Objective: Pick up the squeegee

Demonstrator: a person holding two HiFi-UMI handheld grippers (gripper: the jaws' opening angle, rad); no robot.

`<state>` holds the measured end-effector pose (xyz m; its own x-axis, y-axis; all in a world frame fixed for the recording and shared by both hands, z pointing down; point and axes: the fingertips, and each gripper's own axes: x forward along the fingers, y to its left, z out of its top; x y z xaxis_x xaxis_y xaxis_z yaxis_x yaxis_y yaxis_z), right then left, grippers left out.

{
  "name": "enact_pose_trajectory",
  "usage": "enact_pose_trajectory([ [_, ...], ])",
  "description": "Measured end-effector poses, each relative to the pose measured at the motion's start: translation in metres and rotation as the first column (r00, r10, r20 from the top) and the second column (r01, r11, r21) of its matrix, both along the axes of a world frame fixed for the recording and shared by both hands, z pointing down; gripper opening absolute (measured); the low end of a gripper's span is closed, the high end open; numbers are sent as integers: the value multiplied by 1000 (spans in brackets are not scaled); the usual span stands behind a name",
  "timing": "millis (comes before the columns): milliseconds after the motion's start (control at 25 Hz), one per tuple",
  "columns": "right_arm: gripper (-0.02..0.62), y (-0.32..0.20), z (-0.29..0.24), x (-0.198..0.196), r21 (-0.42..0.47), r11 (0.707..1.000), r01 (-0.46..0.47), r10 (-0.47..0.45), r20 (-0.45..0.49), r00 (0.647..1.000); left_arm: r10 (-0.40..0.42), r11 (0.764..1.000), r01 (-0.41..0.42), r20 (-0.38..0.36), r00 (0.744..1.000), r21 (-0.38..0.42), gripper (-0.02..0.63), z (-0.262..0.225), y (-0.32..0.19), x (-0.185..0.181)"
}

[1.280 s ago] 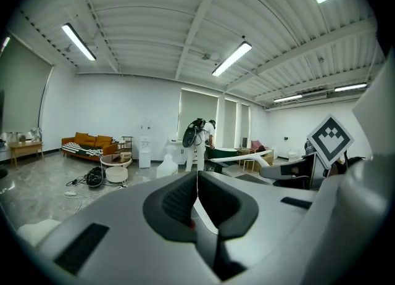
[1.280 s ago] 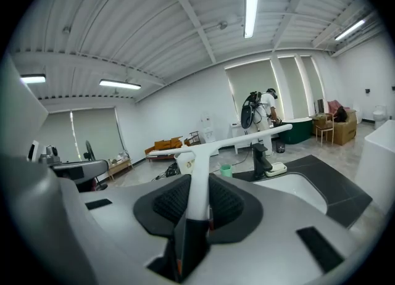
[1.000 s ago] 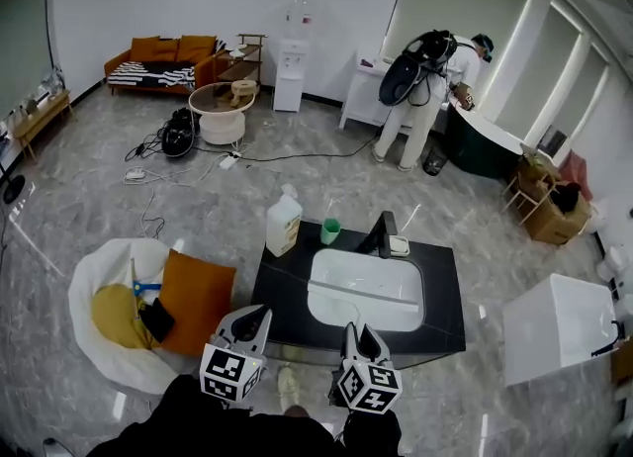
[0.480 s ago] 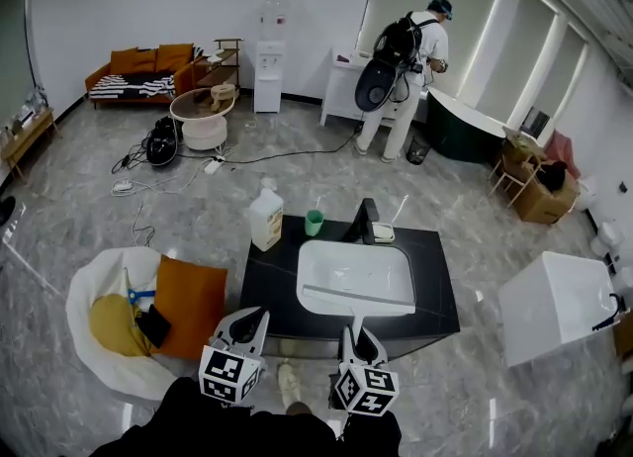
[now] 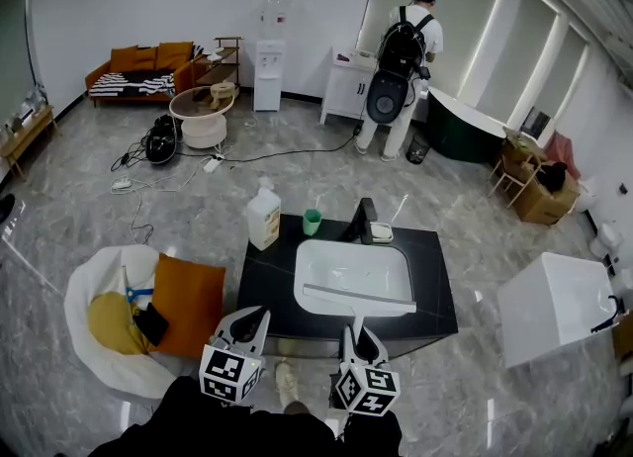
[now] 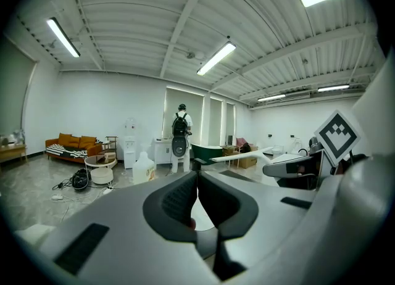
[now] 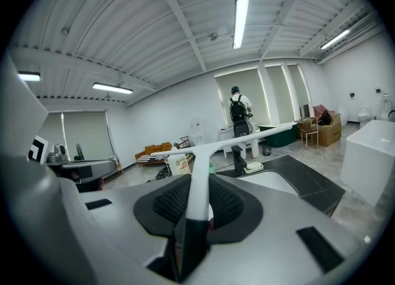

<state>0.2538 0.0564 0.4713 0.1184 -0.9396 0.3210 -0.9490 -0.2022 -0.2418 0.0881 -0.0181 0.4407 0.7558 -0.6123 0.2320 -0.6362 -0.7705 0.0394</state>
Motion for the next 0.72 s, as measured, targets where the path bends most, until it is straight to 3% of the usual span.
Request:
enact_pose_trajectory([
  [720,103,-6,-2,-4,4,1000,14,-14,-5,1000,-4,1000,4,-4,1000,-6,26,3,-4,-2],
])
